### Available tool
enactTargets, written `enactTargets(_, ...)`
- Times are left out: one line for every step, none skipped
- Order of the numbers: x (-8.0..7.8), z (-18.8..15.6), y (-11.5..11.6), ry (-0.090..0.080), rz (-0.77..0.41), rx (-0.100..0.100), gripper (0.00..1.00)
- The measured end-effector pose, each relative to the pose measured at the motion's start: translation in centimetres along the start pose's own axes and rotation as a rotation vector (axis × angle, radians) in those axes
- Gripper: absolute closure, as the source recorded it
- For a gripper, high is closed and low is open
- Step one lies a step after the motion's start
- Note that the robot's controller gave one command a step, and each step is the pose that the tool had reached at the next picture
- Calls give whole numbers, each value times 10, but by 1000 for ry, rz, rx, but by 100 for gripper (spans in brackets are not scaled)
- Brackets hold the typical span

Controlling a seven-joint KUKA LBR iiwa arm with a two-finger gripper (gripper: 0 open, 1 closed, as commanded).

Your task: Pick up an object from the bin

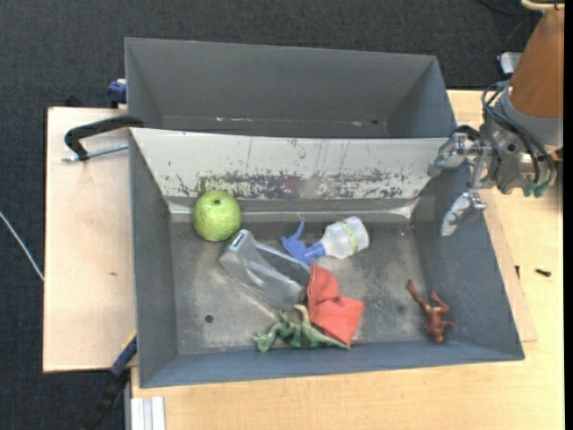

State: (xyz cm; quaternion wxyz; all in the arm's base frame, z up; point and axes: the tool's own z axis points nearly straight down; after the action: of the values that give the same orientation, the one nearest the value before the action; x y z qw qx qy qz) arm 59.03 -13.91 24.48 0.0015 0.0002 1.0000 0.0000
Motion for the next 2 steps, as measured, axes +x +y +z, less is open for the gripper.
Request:
enactTargets(3,70,44,-2,-98,0,0)
enactTargets(-10,158,54,-3,52,-1,0)
